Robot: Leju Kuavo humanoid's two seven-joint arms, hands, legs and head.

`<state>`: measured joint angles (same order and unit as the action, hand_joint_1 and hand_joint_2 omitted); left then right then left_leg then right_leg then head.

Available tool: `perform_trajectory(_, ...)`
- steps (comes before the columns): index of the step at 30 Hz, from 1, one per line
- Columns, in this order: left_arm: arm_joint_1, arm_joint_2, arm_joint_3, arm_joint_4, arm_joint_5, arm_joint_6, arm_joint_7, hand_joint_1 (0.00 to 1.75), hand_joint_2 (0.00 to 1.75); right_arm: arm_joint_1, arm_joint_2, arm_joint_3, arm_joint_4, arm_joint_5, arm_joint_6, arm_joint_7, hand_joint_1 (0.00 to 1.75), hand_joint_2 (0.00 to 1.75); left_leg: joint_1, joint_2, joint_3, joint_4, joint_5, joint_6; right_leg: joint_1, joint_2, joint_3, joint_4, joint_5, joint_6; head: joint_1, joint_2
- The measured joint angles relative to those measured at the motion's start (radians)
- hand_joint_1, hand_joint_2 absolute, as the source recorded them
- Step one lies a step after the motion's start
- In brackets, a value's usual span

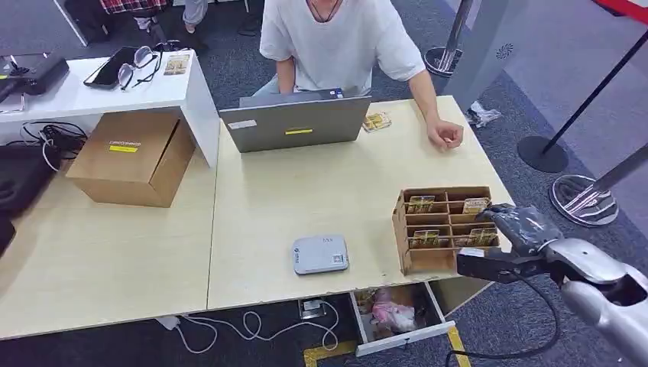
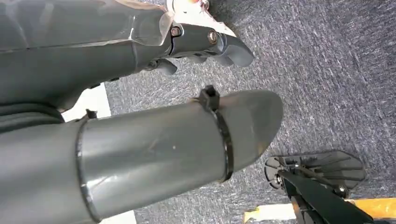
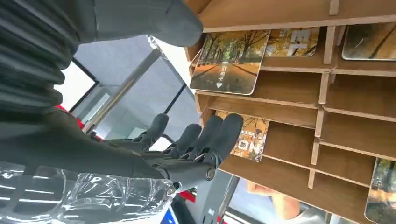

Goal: Pass the card to the sensor for recognition and then transmit it.

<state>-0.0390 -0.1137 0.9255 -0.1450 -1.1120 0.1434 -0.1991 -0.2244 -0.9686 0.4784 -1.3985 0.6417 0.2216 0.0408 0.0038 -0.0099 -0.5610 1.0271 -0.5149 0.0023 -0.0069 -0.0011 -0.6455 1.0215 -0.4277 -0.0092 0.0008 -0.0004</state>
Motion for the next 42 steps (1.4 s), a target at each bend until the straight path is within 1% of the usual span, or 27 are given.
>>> perform_trajectory(5, 0.0, 0.0, 0.0, 0.0, -0.013, -0.003, 0.0, 0.0, 0.0, 0.005, 0.0, 0.003, 0.002, -0.018, 0.001, 0.005, 0.68, 1.75, 0.0, 0.0, 0.0, 0.0, 0.0, 0.0, 0.0, 0.0, 0.0, 0.0, 0.0, 0.0, 0.0, 0.0)
perform_trajectory(6, 0.0, 0.0, 0.0, 0.0, -0.014, -0.004, 0.0, 0.0, 0.0, 0.006, 0.0, 0.005, 0.002, -0.02, 0.001, 0.005, 0.66, 1.75, 0.0, 0.0, 0.0, 0.0, 0.0, 0.0, 0.0, 0.0, 0.0, 0.0, 0.0, 0.0, 0.0, 0.0)
perform_trajectory(13, 0.0, 0.001, 0.0, 0.0, -0.021, -0.008, -0.001, 0.0, 0.0, 0.005, -0.002, 0.009, 0.013, -0.031, 0.009, 0.0, 0.7, 1.75, 0.0, 0.0, 0.0, 0.0, 0.0, 0.0, 0.0, 0.0, 0.0, 0.0, 0.0, 0.0, 0.0, 0.0)
perform_trajectory(15, -0.001, 0.002, 0.0, 0.0, -0.022, -0.009, -0.001, 0.0, 0.0, 0.005, -0.003, 0.01, 0.017, -0.038, 0.009, 0.0, 0.68, 1.75, 0.0, 0.0, 0.0, 0.0, 0.0, 0.0, 0.0, 0.0, 0.0, 0.0, 0.0, 0.0, 0.0, 0.0)
perform_trajectory(18, -0.001, 0.002, 0.0, 0.0, -0.024, -0.01, -0.001, 0.0, 0.0, 0.005, -0.003, 0.013, 0.019, -0.041, 0.007, 0.0, 0.73, 1.75, 0.0, 0.0, 0.0, 0.0, 0.0, 0.0, 0.0, 0.0, 0.0, 0.0, 0.0, 0.0, 0.0, 0.0)
perform_trajectory(19, -0.001, 0.003, 0.0, 0.0, -0.024, -0.01, -0.001, 0.0, 0.0, 0.005, -0.003, 0.013, 0.02, -0.041, 0.007, 0.0, 0.8, 1.75, 0.0, 0.0, 0.001, 0.0, 0.0, 0.0, 0.0, 0.0, 0.0, 0.0, 0.0, 0.0, 0.0, 0.0)
perform_trajectory(20, -0.001, 0.003, 0.0, 0.0, -0.024, -0.01, -0.001, 0.0, 0.0, 0.005, -0.003, 0.013, 0.021, -0.042, 0.007, 0.0, 1.08, 1.75, 0.0, 0.0, 0.0, 0.0, 0.0, 0.0, 0.0, 0.0, 0.0, 0.0, 0.0, 0.0, 0.0, 0.0)
perform_trajectory(21, -0.001, 0.003, 0.0, 0.0, -0.024, -0.01, -0.001, 0.0, 0.0, 0.005, -0.003, 0.014, 0.021, -0.043, 0.006, 0.0, 1.31, 1.75, 0.0, 0.0, 0.0, 0.0, 0.0, 0.0, 0.0, 0.0, 0.0, 0.0, 0.0, 0.0, 0.0, 0.0)
perform_trajectory(22, -0.001, 0.003, 0.0, 0.0, -0.024, -0.011, -0.001, 0.0, 0.0, 0.005, -0.003, 0.014, 0.022, -0.044, 0.004, 0.001, 1.34, 1.75, 0.0, 0.0, 0.001, 0.0, 0.0, 0.0, 0.0, 0.0, 0.0, 0.0, 0.0, 0.0, 0.0, 0.0)
perform_trajectory(25, -0.001, 0.003, 0.0, 0.0, -0.025, -0.011, -0.002, 0.0, 0.0, 0.005, -0.006, 0.017, 0.024, -0.051, 0.001, 0.005, 1.43, 1.75, 0.0, 0.0, 0.0, 0.0, 0.0, 0.0, 0.0, 0.0, 0.0, 0.0, 0.0, 0.0, 0.0, 0.0)
perform_trajectory(26, -0.001, 0.003, 0.0, 0.0, -0.026, -0.011, -0.003, 0.0, 0.0, 0.005, -0.006, 0.017, 0.024, -0.053, 0.0, 0.005, 1.4, 1.75, 0.0, 0.0, 0.001, 0.0, 0.0, 0.0, 0.0, 0.0, 0.0, 0.0, 0.0, 0.0, 0.0, 0.0)
perform_trajectory(29, -0.001, 0.004, 0.0, 0.0, -0.028, -0.015, -0.003, 0.0, 0.0, 0.005, -0.007, 0.018, 0.026, -0.056, -0.004, 0.006, 1.4, 1.75, 0.0, 0.0, 0.001, 0.0, 0.0, 0.0, 0.0, 0.0, 0.0, 0.0, 0.0, 0.0, 0.0, 0.0)
perform_trajectory(31, -0.001, 0.005, 0.0, 0.0, -0.028, -0.015, -0.003, 0.0, 0.0, 0.005, -0.009, 0.019, 0.027, -0.059, -0.004, 0.006, 1.45, 1.75, 0.0, 0.0, 0.001, 0.0, 0.0, 0.0, 0.0, 0.0, 0.0, 0.0, 0.0, 0.0, 0.0, 0.0)
perform_trajectory(37, -0.001, 0.008, 0.0, 0.0, -0.029, -0.016, -0.003, 0.0, 0.0, 0.005, -0.012, 0.024, 0.027, -0.062, -0.007, 0.007, 1.48, 1.75, 0.0, 0.0, 0.001, 0.0, 0.0, 0.0, 0.0, 0.0, 0.0, 0.0, 0.0, 0.0, 0.0, 0.0)
perform_trajectory(39, -0.001, 0.008, 0.0, 0.0, -0.031, -0.017, -0.003, 0.0, 0.0, 0.006, -0.014, 0.026, 0.027, -0.065, -0.012, 0.009, 1.54, 1.75, 0.0, 0.0, 0.001, 0.0, 0.0, 0.0, 0.0, 0.0, 0.0, 0.0, 0.0, 0.0, 0.0, 0.0)
perform_trajectory(41, -0.001, 0.008, 0.0, 0.0, -0.031, -0.018, -0.003, 0.0, 0.0, 0.008, -0.018, 0.03, 0.027, -0.072, -0.021, 0.011, 1.54, 1.75, 0.0, 0.0, 0.001, 0.0, 0.0, 0.0, 0.0, 0.0, 0.0, 0.0, 0.0, 0.0, 0.0, 0.0)
perform_trajectory(42, -0.001, 0.009, 0.0, 0.0, -0.032, -0.018, -0.003, 0.0, 0.0, 0.01, -0.019, 0.031, 0.027, -0.074, -0.027, 0.011, 1.57, 1.75, 0.0, 0.0, 0.001, 0.0, 0.0, 0.0, 0.0, 0.0, 0.0, 0.0, 0.0, 0.0, 0.0, 0.0)
